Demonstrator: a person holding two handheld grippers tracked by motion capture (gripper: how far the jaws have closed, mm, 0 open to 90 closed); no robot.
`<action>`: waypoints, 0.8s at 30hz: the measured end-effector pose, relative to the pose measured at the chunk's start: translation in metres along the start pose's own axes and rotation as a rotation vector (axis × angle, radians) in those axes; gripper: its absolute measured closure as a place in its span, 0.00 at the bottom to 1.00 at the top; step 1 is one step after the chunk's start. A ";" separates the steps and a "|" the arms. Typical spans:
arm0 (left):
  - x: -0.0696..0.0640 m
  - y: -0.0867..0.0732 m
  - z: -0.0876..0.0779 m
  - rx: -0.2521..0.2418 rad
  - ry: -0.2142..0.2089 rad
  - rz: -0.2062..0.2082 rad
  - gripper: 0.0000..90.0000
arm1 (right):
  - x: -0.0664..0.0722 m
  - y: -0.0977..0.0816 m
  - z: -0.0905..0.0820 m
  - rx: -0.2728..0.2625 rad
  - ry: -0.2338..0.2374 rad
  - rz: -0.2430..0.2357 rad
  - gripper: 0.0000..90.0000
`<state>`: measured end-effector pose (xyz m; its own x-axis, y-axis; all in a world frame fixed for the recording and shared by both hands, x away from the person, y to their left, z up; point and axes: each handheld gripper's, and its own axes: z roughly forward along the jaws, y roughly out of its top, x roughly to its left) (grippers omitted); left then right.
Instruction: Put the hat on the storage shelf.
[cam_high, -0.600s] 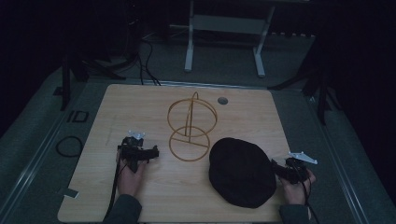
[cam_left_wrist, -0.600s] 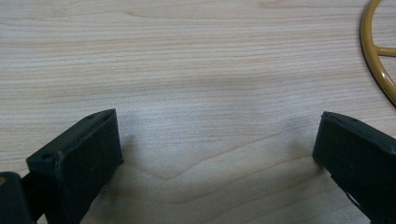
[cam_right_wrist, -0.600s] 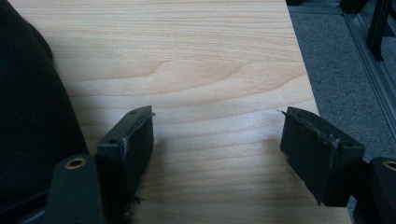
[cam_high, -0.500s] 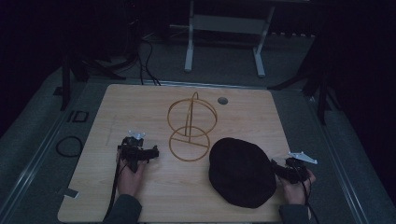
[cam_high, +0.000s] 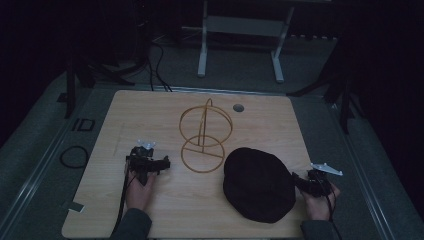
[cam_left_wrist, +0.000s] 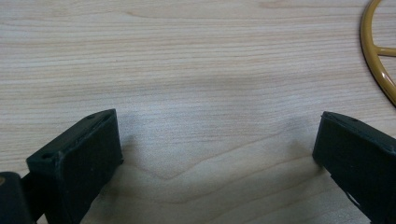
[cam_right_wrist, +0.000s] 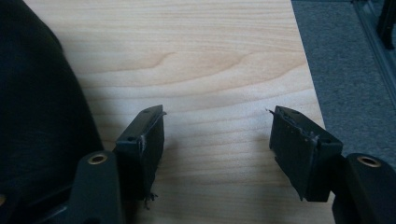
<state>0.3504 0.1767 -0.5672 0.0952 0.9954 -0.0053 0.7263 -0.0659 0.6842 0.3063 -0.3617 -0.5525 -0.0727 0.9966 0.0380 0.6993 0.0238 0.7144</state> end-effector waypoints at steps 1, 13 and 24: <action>0.000 0.000 0.000 0.000 0.000 0.000 0.01 | 0.000 0.001 -0.002 -0.002 0.005 -0.003 0.39; 0.000 0.000 0.000 0.000 0.000 0.000 0.01 | -0.002 0.015 -0.020 -0.027 0.061 -0.005 0.36; -0.001 0.000 0.000 0.001 0.005 -0.005 0.01 | 0.018 0.036 -0.032 -0.007 0.148 -0.090 0.22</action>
<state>0.3503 0.1754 -0.5671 0.0884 0.9961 -0.0051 0.7273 -0.0611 0.6836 0.3077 -0.3451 -0.5038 -0.2396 0.9679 0.0757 0.6802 0.1118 0.7245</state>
